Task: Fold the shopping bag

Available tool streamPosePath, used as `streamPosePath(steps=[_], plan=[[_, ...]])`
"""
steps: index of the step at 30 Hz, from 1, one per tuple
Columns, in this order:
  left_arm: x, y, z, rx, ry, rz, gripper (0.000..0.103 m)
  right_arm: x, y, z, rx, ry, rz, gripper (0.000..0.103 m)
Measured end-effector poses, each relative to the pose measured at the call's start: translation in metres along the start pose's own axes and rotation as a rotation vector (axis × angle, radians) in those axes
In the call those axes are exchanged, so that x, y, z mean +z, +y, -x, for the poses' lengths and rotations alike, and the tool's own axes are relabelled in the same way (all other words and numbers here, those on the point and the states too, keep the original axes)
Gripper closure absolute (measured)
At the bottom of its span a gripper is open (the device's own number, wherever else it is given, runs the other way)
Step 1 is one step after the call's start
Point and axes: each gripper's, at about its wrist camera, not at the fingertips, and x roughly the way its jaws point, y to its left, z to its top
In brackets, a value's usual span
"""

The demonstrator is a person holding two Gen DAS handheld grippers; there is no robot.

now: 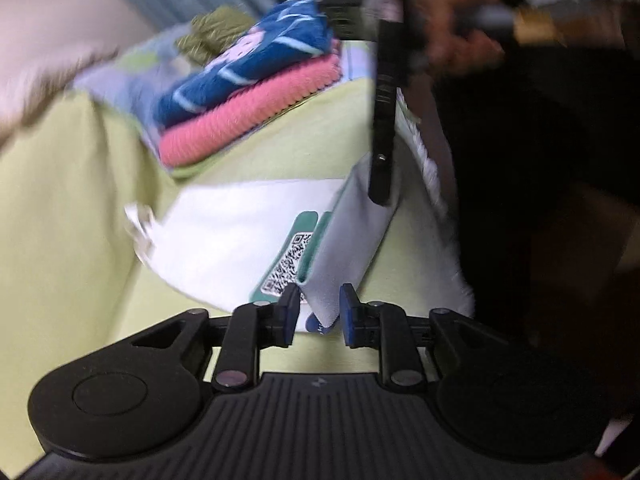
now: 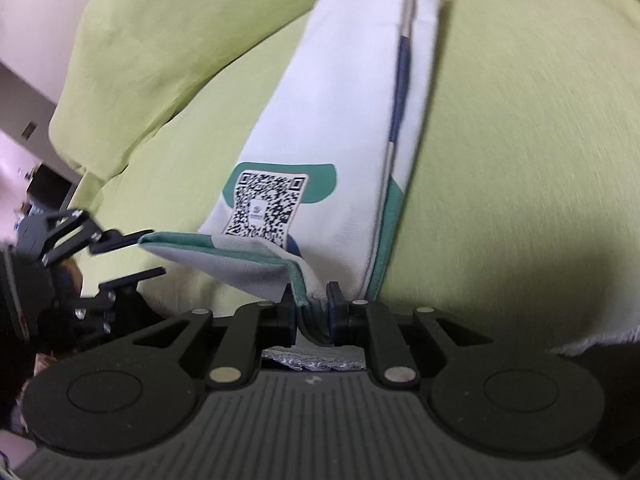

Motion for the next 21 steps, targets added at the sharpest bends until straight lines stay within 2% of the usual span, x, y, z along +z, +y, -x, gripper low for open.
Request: streamPosePath(steps=[4,10,16,21], plan=[[0.008,-0.003,0.005,0.073,-0.051,-0.035,0.075,0.003,0.002,-0.003,-0.009,0.014,-0.001,0.091],[0.022,-0.013,-0.013,0.014,-0.039,-0.108,0.073,0.008,0.0,-0.004,-0.004,0.024,-0.019,0.091],[0.019,0.005,-0.05,-0.02,0.039,0.03,0.073,0.007,-0.007,-0.008,0.033,0.009,-0.059,0.091],[0.01,0.014,-0.064,-0.068,0.066,0.085,0.073,0.004,-0.018,-0.012,0.092,-0.049,-0.132,0.089]])
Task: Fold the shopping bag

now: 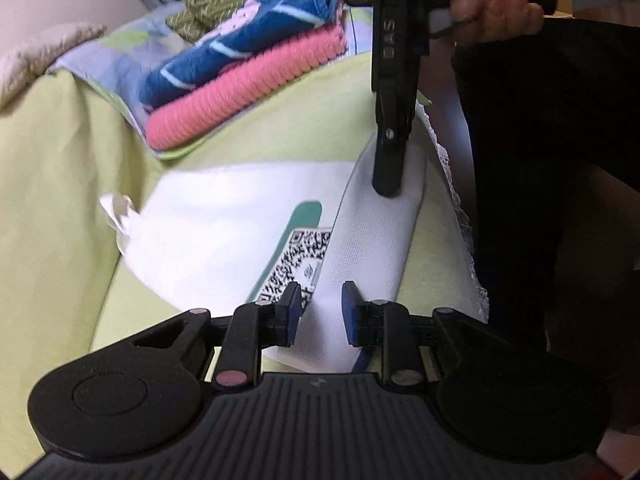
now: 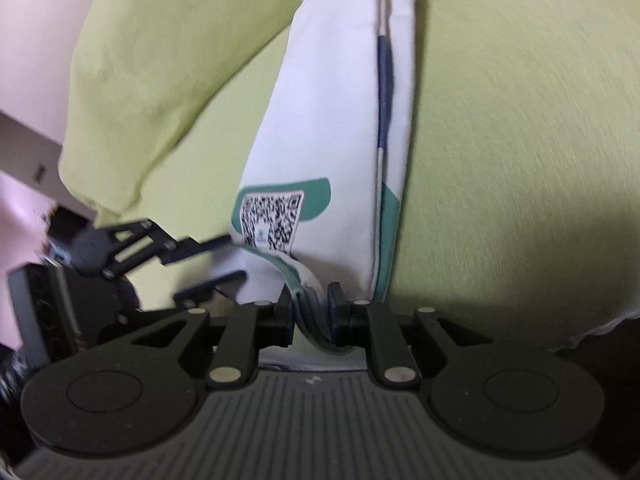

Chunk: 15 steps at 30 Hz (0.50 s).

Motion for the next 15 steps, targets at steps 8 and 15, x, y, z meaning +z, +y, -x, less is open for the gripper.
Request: streamPosePath(steps=[8,15], plan=[[-0.012,-0.001,-0.003,-0.006,-0.027,0.032,0.083,-0.013,-0.012,0.006,-0.025,-0.13,-0.099,0.093],[-0.007,-0.017,0.013,0.059,-0.053,-0.121,0.059,0.001,-0.005,-0.003,-0.081,-0.114,-0.116,0.094]])
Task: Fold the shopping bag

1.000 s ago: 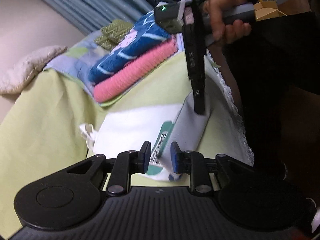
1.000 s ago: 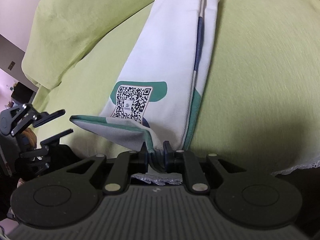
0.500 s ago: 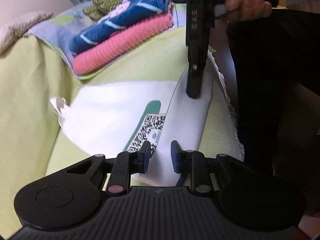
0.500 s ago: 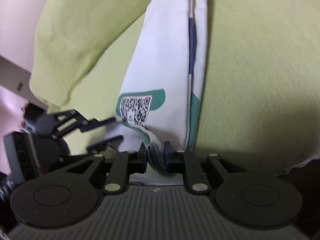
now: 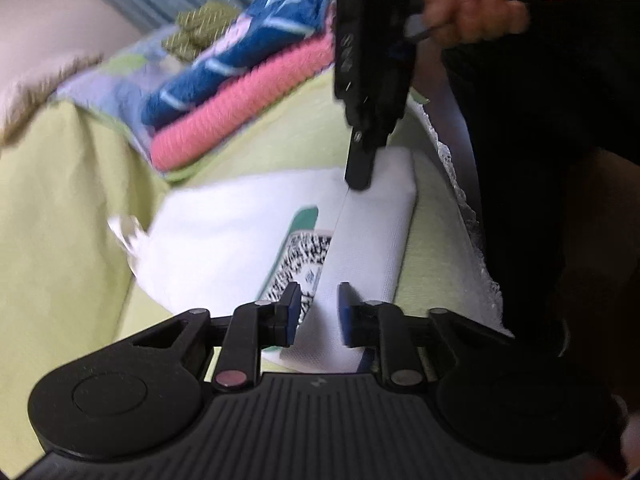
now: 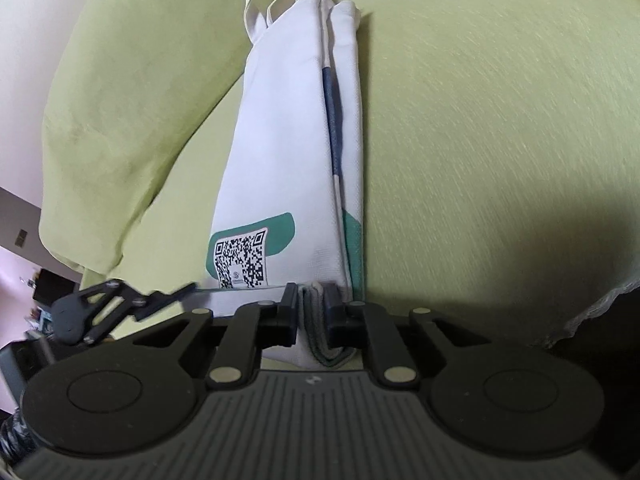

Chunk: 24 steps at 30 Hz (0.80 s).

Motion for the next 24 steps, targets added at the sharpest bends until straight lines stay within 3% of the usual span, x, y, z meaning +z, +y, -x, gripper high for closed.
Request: streamPosePath(steps=[2,10,14,16,17,20,24], plan=[[0.002,-0.005,0.007,-0.002,-0.004,-0.044,0.054,0.0,-0.002,-0.002,0.002,0.004,-0.015,0.094],[0.005,-0.035,-0.01,0.023,0.1,-0.288,0.054,0.001,-0.015,0.003,0.033,0.017,-0.102,0.094],[0.007,-0.037,-0.021,0.03,0.121,-0.327,0.054,0.002,-0.019,0.002,0.047,0.02,-0.143,0.094],[0.011,-0.031,-0.027,-0.015,0.145,-0.293,0.06,0.001,-0.021,0.002,0.056,0.02,-0.144,0.094],[0.013,-0.027,-0.029,-0.044,0.156,-0.267,0.069,0.001,-0.02,0.003,0.056,0.016,-0.129,0.094],[0.014,-0.02,-0.03,-0.092,0.163,-0.218,0.075,-0.003,-0.006,0.011,0.037,-0.007,-0.007,0.088],[0.012,-0.009,-0.032,-0.134,0.16,-0.156,0.076,-0.015,0.035,0.035,-0.076,-0.097,0.348,0.081]])
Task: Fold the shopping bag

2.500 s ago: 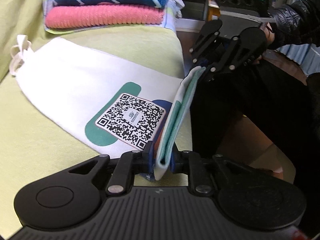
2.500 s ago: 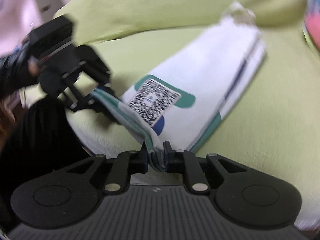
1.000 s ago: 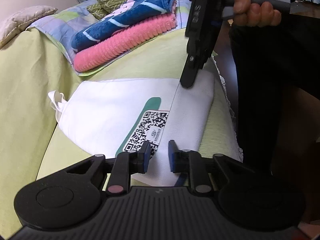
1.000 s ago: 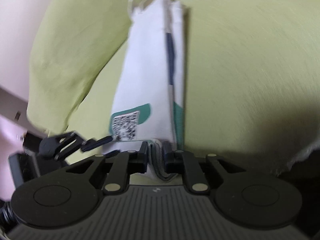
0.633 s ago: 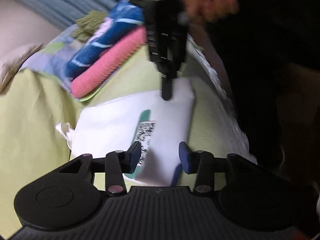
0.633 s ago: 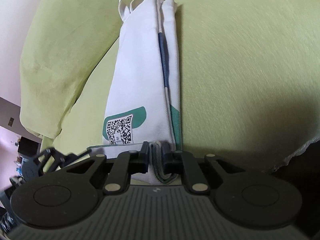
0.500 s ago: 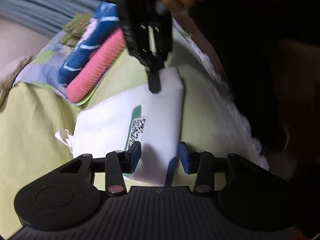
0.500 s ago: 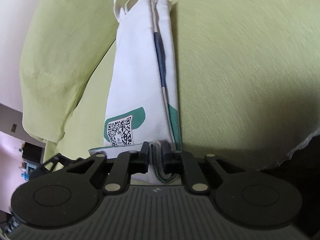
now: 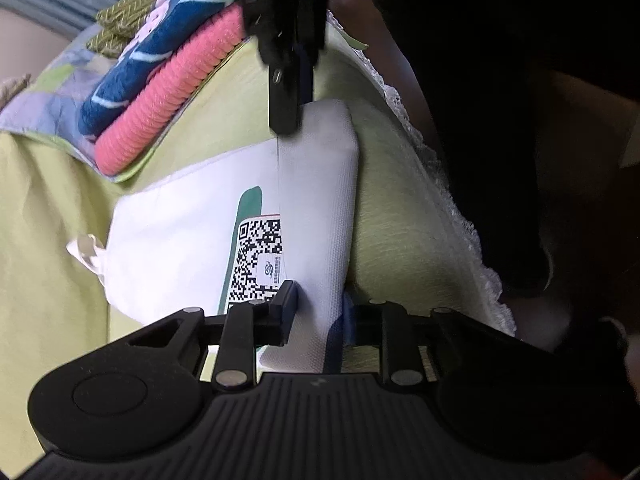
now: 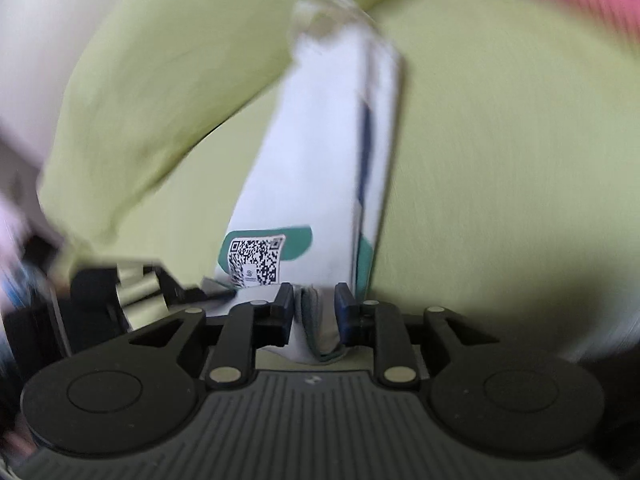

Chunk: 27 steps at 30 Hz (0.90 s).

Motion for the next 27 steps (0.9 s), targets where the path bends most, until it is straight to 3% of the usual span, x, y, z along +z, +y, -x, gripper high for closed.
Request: streamPosePath(steps=[4,7,9,14,16,20,24,27], plan=[[-0.002,0.01,0.001,-0.043,-0.007,0.05,0.076,-0.016,0.058,0.018,-0.094,-0.055,0.489,0.064],[-0.003,0.02,0.003,-0.077,-0.015,0.083,0.076,-0.043,0.096,0.005,-0.131,-0.013,0.842,0.065],[-0.005,0.027,0.003,-0.106,-0.018,0.107,0.076,-0.068,0.11,-0.013,-0.201,0.013,1.085,0.065],[-0.01,0.048,0.003,-0.199,-0.03,0.172,0.075,-0.109,0.115,-0.057,-0.329,0.065,1.486,0.068],[-0.012,0.056,0.002,-0.232,-0.035,0.178,0.075,-0.116,0.111,-0.066,-0.355,0.062,1.579,0.068],[-0.016,0.066,0.0,-0.284,-0.044,0.169,0.069,-0.109,0.109,-0.069,-0.343,0.055,1.616,0.068],[-0.021,0.078,-0.004,-0.356,-0.05,0.187,0.068,-0.09,0.108,-0.069,-0.344,0.076,1.547,0.07],[-0.026,0.085,-0.006,-0.398,-0.057,0.225,0.068,-0.096,0.106,-0.072,-0.339,0.076,1.576,0.082]])
